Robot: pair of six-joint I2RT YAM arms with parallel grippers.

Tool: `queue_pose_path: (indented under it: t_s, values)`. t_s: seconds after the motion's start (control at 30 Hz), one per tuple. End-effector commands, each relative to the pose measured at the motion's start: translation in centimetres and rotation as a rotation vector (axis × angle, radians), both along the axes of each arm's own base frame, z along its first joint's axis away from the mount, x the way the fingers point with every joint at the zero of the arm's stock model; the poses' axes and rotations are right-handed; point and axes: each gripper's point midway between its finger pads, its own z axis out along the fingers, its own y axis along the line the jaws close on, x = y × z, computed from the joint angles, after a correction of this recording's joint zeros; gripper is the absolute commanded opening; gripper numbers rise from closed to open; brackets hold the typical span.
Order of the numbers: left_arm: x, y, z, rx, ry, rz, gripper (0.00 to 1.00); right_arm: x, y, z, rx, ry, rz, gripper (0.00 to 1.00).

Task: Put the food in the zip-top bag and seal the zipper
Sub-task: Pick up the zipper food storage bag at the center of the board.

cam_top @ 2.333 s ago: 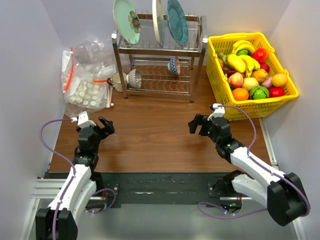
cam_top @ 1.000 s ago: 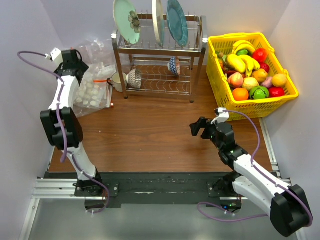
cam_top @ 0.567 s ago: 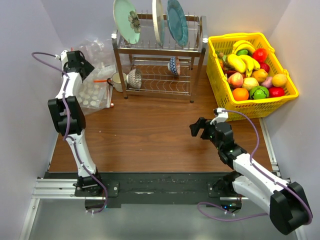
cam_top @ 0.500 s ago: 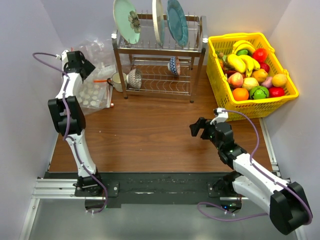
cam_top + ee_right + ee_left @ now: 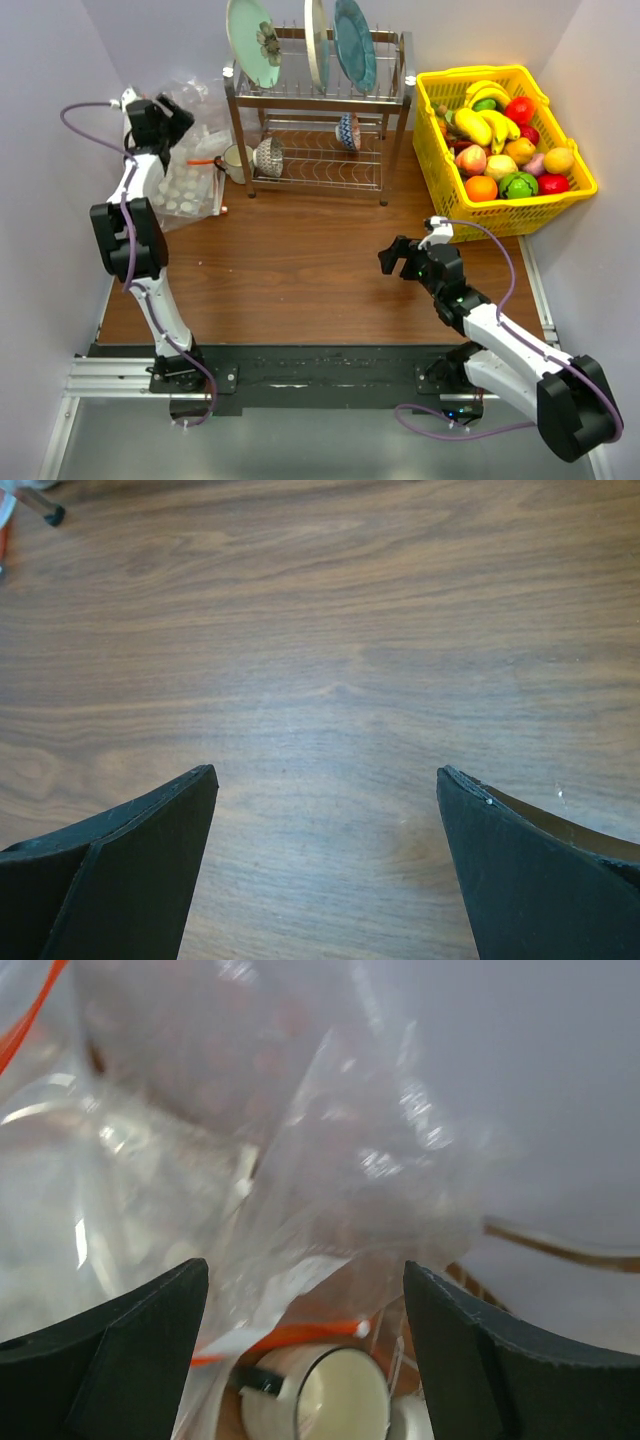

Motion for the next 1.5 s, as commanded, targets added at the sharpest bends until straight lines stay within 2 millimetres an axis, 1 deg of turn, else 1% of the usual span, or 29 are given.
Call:
queue_pose_path:
  t_s: [0.0, 0.03, 0.1, 0.13, 0.23, 0.33, 0.37, 0.43, 0.47, 0.53, 0.57, 0.63, 0.77, 0.8, 0.83, 0.9, 0.93, 1.0, 1.07, 1.1, 1.13, 1.17, 1.2, 1.23, 1.27, 1.33, 1.37, 1.43, 1.47]
  values:
    - [3.8, -0.6, 2.8, -0.032, -0.128, -0.079, 0.84, 0.8, 0.5, 1.7, 0.022, -0.058, 0.012, 0.95]
    - [4.3, -0.5, 3.0, -0.032, -0.137, -0.077, 0.84, 0.7, 0.5, 1.6, 0.019, -0.056, 0.013, 0.95]
    - [5.0, -0.2, 1.2, -0.04, -0.121, -0.072, 0.84, 0.7, 0.5, 1.7, 0.02, -0.061, 0.014, 0.95]
    - [5.6, -0.5, 1.7, -0.035, -0.146, -0.089, 0.8, 0.8, 0.5, 1.7, 0.019, -0.061, 0.012, 0.95]
    - [6.7, -0.7, 0.4, -0.041, -0.145, -0.114, 0.69, 0.8, 0.3, 1.5, 0.013, -0.059, 0.006, 0.95]
    - [7.4, -1.1, -0.2, -0.056, -0.152, -0.146, 0.45, 1.0, 0.3, 1.4, 0.011, -0.055, 0.003, 0.95]
    - [7.4, -1.2, 0.2, -0.057, -0.162, -0.154, 0.24, 1.0, 0.4, 1.3, 0.01, -0.052, 0.004, 0.95]
    - [7.1, -1.1, 1.1, -0.039, -0.175, -0.148, 0.03, 1.0, 0.4, 1.3, 0.007, -0.05, 0.003, 0.95]
    - [6.5, -0.9, 3.5, -0.004, -0.206, -0.138, 0.0, 1.1, 0.4, 1.2, 0.006, -0.047, 0.003, 0.95]
    - [5.4, -0.3, 5.0, 0.038, -0.235, -0.099, 0.0, 1.1, 0.4, 1.3, 0.006, -0.048, 0.002, 0.95]
    - [4.3, -0.1, 8.3, 0.08, -0.283, -0.088, 0.0, 1.1, 0.3, 1.2, 0.005, -0.047, 0.001, 0.95]
    - [2.6, 0.4, 11.3, 0.134, -0.314, -0.051, 0.0, 1.0, 0.3, 1.1, 0.003, -0.045, 0.001, 0.95]
    - [0.2, 0.6, 14.5, 0.196, -0.322, -0.016, 0.0, 1.1, 0.6, 0.9, 0.005, -0.035, 0.011, 0.95]
    - [-0.3, 0.8, 14.2, 0.201, -0.297, -0.001, 0.0, 1.2, 0.7, 0.9, 0.009, -0.034, 0.012, 0.95]
    - [-1.2, 0.8, 15.7, 0.218, -0.31, 0.005, 0.0, 1.3, 0.8, 0.9, 0.01, -0.034, 0.014, 0.95]
    - [-2.5, 0.8, 15.7, 0.222, -0.28, 0.012, 0.0, 1.3, 0.9, 0.8, 0.01, -0.029, 0.02, 0.95]
    - [-3.8, 1.0, 17.4, 0.236, -0.296, 0.037, 0.0, 1.3, 0.9, 0.9, 0.011, -0.03, 0.023, 0.95]
    - [-5.5, 1.1, 17.2, 0.238, -0.264, 0.06, 0.0, 1.3, 1.0, 1.0, 0.015, -0.03, 0.025, 0.95]
    - [-8.0, 0.9, 20.0, 0.247, -0.304, 0.082, 0.0, 1.2, 1.1, 0.9, 0.016, -0.028, 0.031, 0.95]
    - [-9.2, 1.2, 18.1, 0.237, -0.233, 0.101, 0.0, 1.2, 1.2, 0.9, 0.017, -0.027, 0.034, 0.95]
    - [-11.1, 0.8, 19.9, 0.228, -0.26, 0.116, 0.0, 1.2, 1.2, 0.9, 0.018, -0.027, 0.037, 0.95]
    - [-12.1, 0.6, 20.0, 0.221, -0.259, 0.119, 0.0, 1.2, 1.3, 0.9, 0.021, -0.027, 0.042, 0.95]
    - [-13.0, 0.4, 18.4, 0.205, -0.225, 0.12, 0.0, 1.2, 1.3, 1.0, 0.022, -0.03, 0.041, 0.95]
    - [-14.9, -0.1, 19.9, 0.186, -0.262, 0.126, 0.0, 1.2, 1.4, 1.0, 0.025, -0.029, 0.048, 0.95]
    - [-15.8, -0.4, 18.5, 0.172, -0.235, 0.118, 0.0, 1.0, 1.6, 1.0, 0.032, -0.026, 0.058, 0.95]
    - [-18.0, -1.3, 19.6, 0.152, -0.263, 0.104, 0.0, 0.9, 2.0, 1.1, 0.041, -0.025, 0.074, 0.95]
    - [-18.8, -1.5, 18.4, 0.141, -0.231, 0.098, 0.0, 0.9, 2.1, 1.2, 0.043, -0.027, 0.082, 0.95]
    - [-20.5, -2.6, 18.8, 0.122, -0.237, 0.066, 0.0, 0.8, 2.4, 1.3, 0.051, -0.026, 0.096, 0.95]
    - [-21.0, -3.1, 17.4, 0.106, -0.208, 0.044, 0.0, 0.6, 2.7, 1.3, 0.058, -0.022, 0.118, 0.94]
